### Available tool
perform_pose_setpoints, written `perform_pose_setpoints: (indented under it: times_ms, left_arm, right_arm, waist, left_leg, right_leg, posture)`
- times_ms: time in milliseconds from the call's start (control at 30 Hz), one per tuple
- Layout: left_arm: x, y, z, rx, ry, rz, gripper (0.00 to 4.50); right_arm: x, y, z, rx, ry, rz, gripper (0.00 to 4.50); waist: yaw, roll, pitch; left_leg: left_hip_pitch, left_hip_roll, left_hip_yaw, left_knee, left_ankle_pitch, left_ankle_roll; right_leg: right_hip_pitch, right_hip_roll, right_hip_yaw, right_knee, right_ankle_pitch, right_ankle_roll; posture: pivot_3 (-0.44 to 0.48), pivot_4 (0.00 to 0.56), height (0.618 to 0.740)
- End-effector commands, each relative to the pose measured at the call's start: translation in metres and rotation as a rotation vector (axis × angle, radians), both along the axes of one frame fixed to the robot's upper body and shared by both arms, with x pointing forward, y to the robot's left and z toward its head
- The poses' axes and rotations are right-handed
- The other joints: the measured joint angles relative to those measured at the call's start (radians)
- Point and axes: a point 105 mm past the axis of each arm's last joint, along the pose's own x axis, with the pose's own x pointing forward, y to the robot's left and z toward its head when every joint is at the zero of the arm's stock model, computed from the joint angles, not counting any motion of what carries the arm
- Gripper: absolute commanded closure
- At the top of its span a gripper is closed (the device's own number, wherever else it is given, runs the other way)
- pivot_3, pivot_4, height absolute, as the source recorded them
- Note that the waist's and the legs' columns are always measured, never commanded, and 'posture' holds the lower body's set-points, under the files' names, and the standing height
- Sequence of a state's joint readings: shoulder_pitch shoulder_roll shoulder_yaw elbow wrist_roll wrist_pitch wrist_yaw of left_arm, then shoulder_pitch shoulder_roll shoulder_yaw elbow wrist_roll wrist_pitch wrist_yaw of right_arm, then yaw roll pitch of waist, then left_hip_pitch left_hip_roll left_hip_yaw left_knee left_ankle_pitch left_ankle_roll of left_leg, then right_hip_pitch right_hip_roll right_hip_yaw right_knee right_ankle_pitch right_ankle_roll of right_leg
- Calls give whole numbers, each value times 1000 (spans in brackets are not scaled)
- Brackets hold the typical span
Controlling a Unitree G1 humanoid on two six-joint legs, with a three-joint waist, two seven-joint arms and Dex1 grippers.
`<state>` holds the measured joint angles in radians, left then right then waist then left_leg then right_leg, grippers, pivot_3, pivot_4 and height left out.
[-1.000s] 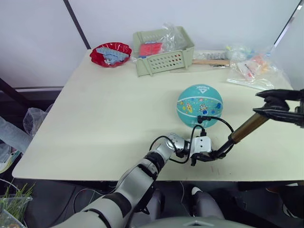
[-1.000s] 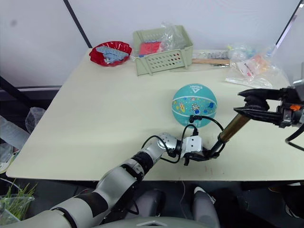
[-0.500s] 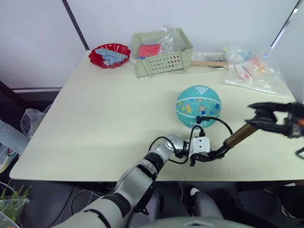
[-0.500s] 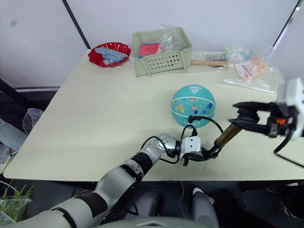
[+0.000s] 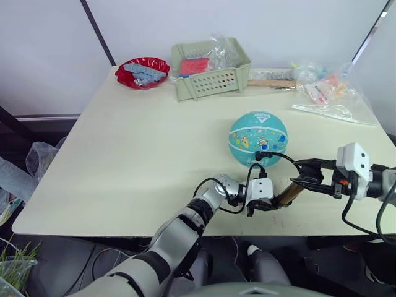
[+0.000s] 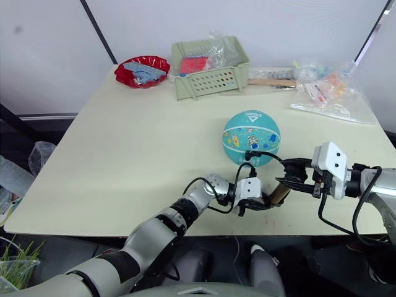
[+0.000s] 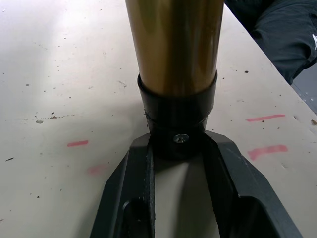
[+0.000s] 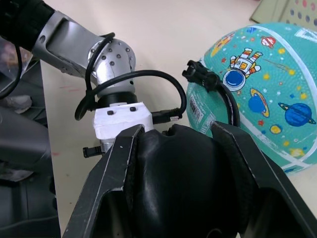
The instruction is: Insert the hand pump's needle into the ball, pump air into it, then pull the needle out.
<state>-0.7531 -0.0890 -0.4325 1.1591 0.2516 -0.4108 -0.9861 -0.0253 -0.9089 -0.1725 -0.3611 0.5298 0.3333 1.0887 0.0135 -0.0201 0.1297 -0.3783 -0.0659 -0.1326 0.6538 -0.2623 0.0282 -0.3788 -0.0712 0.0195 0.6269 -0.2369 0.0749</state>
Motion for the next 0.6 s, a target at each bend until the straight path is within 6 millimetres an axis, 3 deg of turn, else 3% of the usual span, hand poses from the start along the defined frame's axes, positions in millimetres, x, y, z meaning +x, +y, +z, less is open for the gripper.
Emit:
perform_pose_setpoints:
  times_ms: [33, 267, 500, 600]
  left_arm:
    - [-12, 21, -32, 138, 78, -2, 3520]
    - [-13, 21, -32, 138, 79, -2, 3520]
    - [-13, 21, -33, 141, 79, -6, 3520]
    - [-13, 20, -33, 142, 77, -6, 3520]
  right_arm:
    - [2, -5, 20, 7, -25, 4, 2868]
    - [-3, -16, 87, 64, -113, 15, 2868]
    - [-14, -23, 137, 97, -175, 5, 2868]
    - [-17, -23, 149, 115, -189, 1, 2868]
  waist:
    - [1, 1, 1]
    - [1, 7, 5]
    - [1, 11, 8]
    - [2, 11, 8]
  left_leg:
    - [0, 0, 0, 0, 0, 0]
    - [-2, -1, 0, 0, 0, 0]
    - [-3, -1, 0, 0, 0, 0]
    - [-3, -1, 0, 0, 0, 0]
  right_leg:
    - [0, 0, 0, 0, 0, 0]
    - [-1, -1, 0, 0, 0, 0]
    - [-2, -2, 0, 0, 0, 0]
    - [-2, -2, 0, 0, 0, 0]
  posture:
    - [0, 150, 740]
    - [0, 150, 740]
    - [0, 150, 740]
    - [0, 150, 740]
